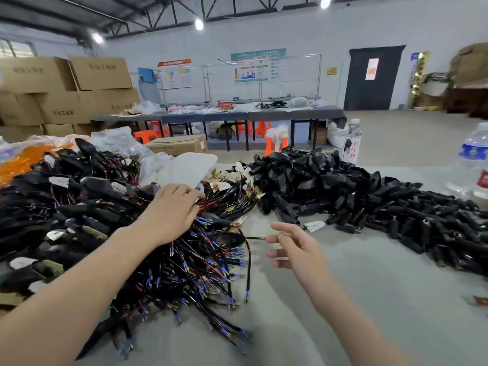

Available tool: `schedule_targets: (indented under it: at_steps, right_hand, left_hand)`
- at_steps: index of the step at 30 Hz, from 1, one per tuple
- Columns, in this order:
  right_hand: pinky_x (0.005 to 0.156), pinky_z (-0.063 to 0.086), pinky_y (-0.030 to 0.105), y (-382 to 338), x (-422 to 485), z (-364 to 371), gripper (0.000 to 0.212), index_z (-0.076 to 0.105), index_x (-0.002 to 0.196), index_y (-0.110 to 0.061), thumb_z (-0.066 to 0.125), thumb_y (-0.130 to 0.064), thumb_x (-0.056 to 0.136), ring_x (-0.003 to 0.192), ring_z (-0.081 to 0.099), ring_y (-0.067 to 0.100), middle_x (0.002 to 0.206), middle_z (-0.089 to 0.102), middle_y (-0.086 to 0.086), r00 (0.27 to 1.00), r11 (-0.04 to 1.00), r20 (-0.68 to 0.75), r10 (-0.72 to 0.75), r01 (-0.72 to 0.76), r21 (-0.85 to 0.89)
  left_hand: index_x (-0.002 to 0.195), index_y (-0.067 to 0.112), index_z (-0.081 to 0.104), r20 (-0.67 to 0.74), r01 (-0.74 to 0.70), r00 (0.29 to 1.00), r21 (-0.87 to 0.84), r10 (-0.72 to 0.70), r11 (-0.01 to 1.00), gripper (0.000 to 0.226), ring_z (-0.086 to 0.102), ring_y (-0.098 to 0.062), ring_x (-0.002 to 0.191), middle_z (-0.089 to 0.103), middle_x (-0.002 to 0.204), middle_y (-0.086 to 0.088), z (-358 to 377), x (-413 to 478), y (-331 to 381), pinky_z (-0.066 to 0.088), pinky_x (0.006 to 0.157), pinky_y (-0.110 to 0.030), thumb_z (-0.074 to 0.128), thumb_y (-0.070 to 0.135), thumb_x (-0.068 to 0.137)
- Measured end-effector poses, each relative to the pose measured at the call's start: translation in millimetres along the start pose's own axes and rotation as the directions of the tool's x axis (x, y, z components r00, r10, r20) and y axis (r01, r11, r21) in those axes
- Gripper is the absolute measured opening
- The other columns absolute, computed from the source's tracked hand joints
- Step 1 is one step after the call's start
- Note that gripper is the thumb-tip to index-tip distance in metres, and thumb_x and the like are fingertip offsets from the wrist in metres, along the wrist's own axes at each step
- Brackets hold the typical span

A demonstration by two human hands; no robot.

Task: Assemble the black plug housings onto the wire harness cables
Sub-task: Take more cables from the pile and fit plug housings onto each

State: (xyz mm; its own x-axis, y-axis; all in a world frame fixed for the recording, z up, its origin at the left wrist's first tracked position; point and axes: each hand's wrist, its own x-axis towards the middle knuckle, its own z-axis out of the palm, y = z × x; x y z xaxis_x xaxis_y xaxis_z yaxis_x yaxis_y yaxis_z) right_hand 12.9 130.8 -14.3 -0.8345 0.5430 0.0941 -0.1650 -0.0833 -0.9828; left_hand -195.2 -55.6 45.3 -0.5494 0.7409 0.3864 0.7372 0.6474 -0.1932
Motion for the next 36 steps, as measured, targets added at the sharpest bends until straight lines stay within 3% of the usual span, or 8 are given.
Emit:
schedule_targets:
  at_steps: [5,8,15,24,29,31,33,36]
  right_hand:
    - [0.065,0.053,0.024,21.0,36.7,-30.7,0.029,0.065,0.108,-0.025,0.042,-0.009,0.102,0.072,0.062,0.010,0.097,0.070,0.000,0.993,0.986,-0.122,0.012,-0.032,-0.166]
    - [0.081,0.054,0.032,35.0,60.4,-47.3,0.025,0.064,0.111,-0.030,0.046,-0.015,0.101,0.084,0.060,0.007,0.106,0.068,-0.007,0.981,0.944,-0.191,-0.039,-0.027,-0.329]
    - [0.099,0.042,0.037,52.4,113.7,-64.5,0.033,0.053,0.132,-0.024,0.045,-0.022,0.100,0.117,0.048,0.023,0.125,0.057,0.002,0.958,0.576,-0.129,-0.257,0.045,-0.816]
    - [0.094,0.037,0.039,70.4,140.2,-60.7,0.032,0.047,0.130,-0.023,0.044,-0.037,0.102,0.119,0.045,0.028,0.126,0.061,0.002,0.977,0.304,-0.087,-0.192,-0.025,-0.952]
    - [0.094,0.037,0.037,67.0,137.8,-63.8,0.023,0.052,0.121,-0.024,0.046,-0.027,0.100,0.117,0.045,0.025,0.124,0.061,-0.002,0.985,0.324,-0.048,-0.168,0.009,-0.946]
    - [0.095,0.039,0.037,62.9,135.6,-65.0,0.018,0.052,0.116,-0.023,0.045,-0.024,0.099,0.108,0.047,0.024,0.110,0.066,-0.002,0.984,0.370,-0.050,-0.174,0.018,-0.929]
    - [0.088,0.041,0.037,59.7,132.3,-66.6,0.014,0.051,0.110,-0.023,0.043,-0.020,0.099,0.091,0.047,0.021,0.088,0.066,-0.001,0.982,0.410,-0.041,-0.187,0.040,-0.911]
    - [0.066,0.038,0.033,56.2,126.4,-70.1,0.011,0.048,0.106,-0.024,0.042,-0.018,0.100,0.085,0.048,0.024,0.079,0.058,-0.002,0.987,0.524,-0.029,-0.157,0.058,-0.850]
  left_hand:
    - [0.139,0.023,0.047,0.114,0.010,0.993,-0.126,0.004,0.992,0.039,0.047,-0.024,0.123,0.057,0.129,-0.003,34.0,34.5,42.6,0.037,0.105,-0.040,0.039,0.034,0.103]
    - [0.139,0.021,0.048,0.185,0.077,0.982,-0.173,-0.044,0.982,0.038,0.050,-0.026,0.117,0.059,0.126,-0.005,57.5,58.8,56.8,0.041,0.101,-0.041,0.039,0.032,0.103]
    - [0.124,0.015,0.057,0.288,0.279,0.928,-0.122,-0.235,0.953,0.034,0.056,-0.032,0.112,0.062,0.121,-0.010,103.2,113.9,72.0,0.045,0.092,-0.043,0.039,0.033,0.101]
    - [0.097,0.006,0.056,0.433,0.517,0.815,-0.246,-0.385,0.820,0.037,0.060,-0.039,0.099,0.063,0.107,-0.021,136.0,149.1,77.8,0.048,0.084,-0.042,0.043,0.040,0.103]
    - [0.115,-0.010,0.062,0.489,0.595,0.779,-0.377,-0.393,0.709,0.041,0.060,-0.046,0.108,0.063,0.115,-0.032,126.5,150.6,73.1,0.050,0.089,-0.043,0.052,0.026,0.100]
    - [0.087,-0.010,0.065,0.447,0.596,0.796,-0.465,-0.408,0.654,0.037,0.062,-0.045,0.084,0.065,0.085,-0.029,116.7,149.2,71.0,0.050,0.074,-0.042,0.049,0.021,0.099]
    - [0.056,0.012,0.044,0.342,0.553,0.832,-0.575,-0.438,0.602,0.043,0.043,-0.025,0.052,0.042,0.051,-0.005,97.6,149.2,72.6,0.035,0.055,-0.030,0.045,0.020,0.098]
    - [0.067,0.019,0.040,0.109,0.383,0.886,-0.720,-0.451,0.578,0.036,0.032,-0.013,0.051,0.036,0.057,0.005,52.3,154.1,75.4,0.027,0.053,-0.029,0.040,0.028,0.101]
